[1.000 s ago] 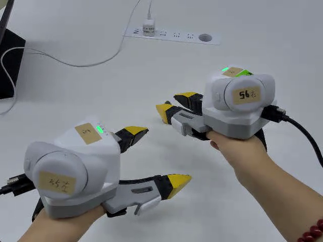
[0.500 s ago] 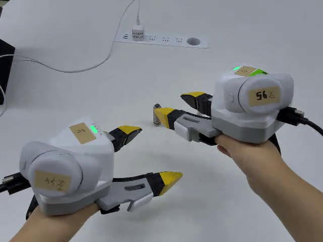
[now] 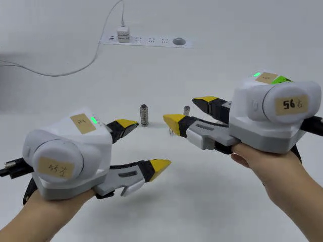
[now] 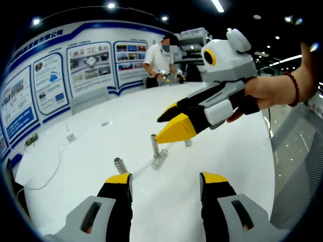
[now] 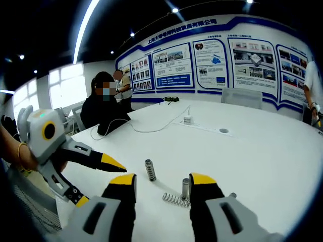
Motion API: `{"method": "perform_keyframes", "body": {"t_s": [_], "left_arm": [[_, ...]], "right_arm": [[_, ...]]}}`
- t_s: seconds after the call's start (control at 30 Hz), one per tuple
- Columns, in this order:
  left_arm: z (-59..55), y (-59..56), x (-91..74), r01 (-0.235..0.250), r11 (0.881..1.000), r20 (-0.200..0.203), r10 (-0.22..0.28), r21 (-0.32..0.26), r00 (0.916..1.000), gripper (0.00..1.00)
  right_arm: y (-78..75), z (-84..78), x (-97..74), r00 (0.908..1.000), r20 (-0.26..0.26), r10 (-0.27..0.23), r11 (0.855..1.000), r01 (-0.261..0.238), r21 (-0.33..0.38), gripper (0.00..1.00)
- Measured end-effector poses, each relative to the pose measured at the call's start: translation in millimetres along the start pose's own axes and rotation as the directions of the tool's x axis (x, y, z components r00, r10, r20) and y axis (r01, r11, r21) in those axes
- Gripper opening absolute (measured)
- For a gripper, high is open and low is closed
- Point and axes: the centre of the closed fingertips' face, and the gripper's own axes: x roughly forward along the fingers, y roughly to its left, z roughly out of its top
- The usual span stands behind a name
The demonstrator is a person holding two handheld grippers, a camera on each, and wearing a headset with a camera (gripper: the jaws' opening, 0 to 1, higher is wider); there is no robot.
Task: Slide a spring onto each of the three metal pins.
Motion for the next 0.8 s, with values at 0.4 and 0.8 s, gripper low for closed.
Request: {"method": "perform_keyframes", "body": {"t_s": [0.4, 0.8], "left_arm": [[0.8, 7.6, 24.0, 0.027, 0.998, -0.023, -0.025, 0.051, 0.9994, 0.46], [-5.9, 11.2, 45.4, 0.051, 0.997, -0.047, -0.049, 0.055, 0.9977, 0.36]], "right_arm": [[-8.1, -8.6, -23.7, 0.9999, 0.014, 0.004, 1.0, -0.004, 0.013, 0.44], [-2.9, -22.0, -39.7, 0.9985, -0.013, 0.053, 0.999, -0.053, -0.013, 0.46]]}}
